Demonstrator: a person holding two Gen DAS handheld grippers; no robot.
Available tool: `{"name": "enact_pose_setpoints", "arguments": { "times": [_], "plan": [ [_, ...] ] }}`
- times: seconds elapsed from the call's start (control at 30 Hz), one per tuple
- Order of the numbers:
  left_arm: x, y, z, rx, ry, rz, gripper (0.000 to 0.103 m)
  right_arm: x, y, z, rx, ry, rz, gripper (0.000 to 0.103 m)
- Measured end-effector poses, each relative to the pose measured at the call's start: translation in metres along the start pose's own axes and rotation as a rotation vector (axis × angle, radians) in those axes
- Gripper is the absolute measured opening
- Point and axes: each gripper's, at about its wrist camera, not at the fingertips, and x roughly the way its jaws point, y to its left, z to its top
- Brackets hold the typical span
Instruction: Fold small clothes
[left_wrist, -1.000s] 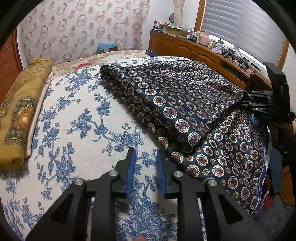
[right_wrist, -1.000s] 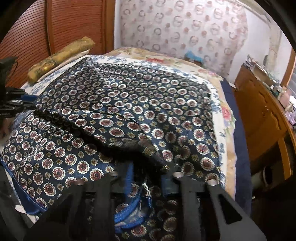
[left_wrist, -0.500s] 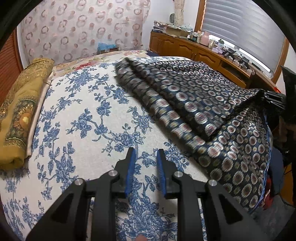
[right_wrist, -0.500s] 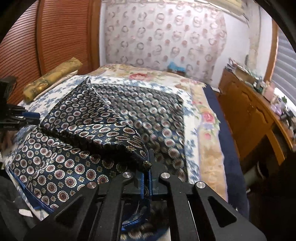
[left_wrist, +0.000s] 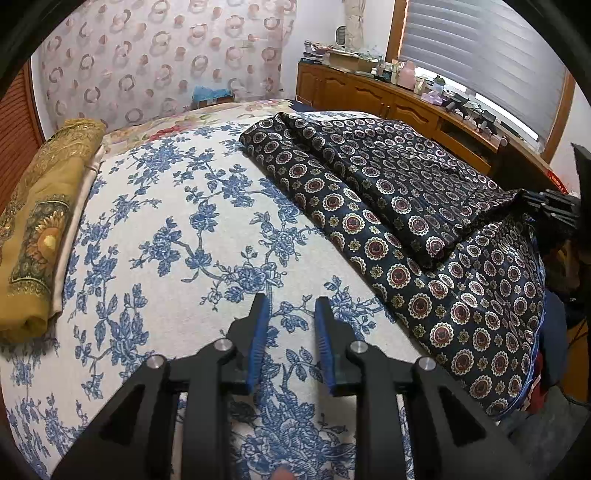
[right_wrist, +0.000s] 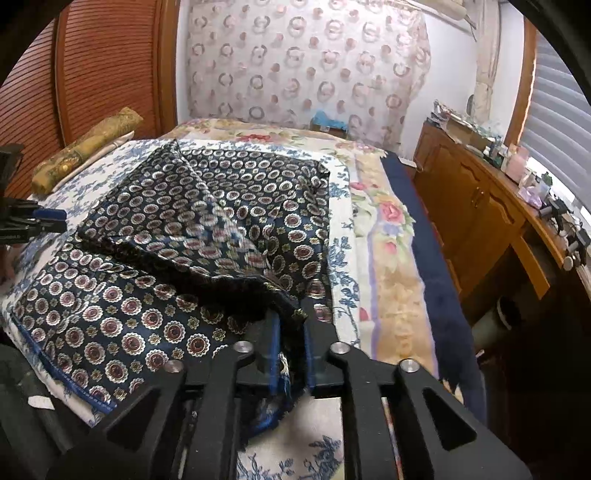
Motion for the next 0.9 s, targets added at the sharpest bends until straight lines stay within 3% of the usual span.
{"name": "enact_pose_setpoints", "arguments": {
  "times": [0.17,0.3,0.57,0.9],
  "plan": [
    [0.000,-0.002,0.000,0.012,0.001,0.006,0.024,-0.021,-0.003,0.007,-0.015,-0.056,-0.026,0.029],
    [0.000,-0.004,0.000,0.019,0.001,0.004,0.026,-0.027,0.008,0.016,-0.042,-0.085,-0.013,0.033],
    [-0.001,-0.004,0.000,0.014,0.001,-0.020,0.026,-0.003,0.068,0.035,-0.171,-0.080,0.142,0.034],
    [-0.001,-0.003,0.000,-0.006,-0.009,-0.021,0.027,0.049,0.132,0.049,-0.306,0.009,0.289,0.034]
  ]
}}
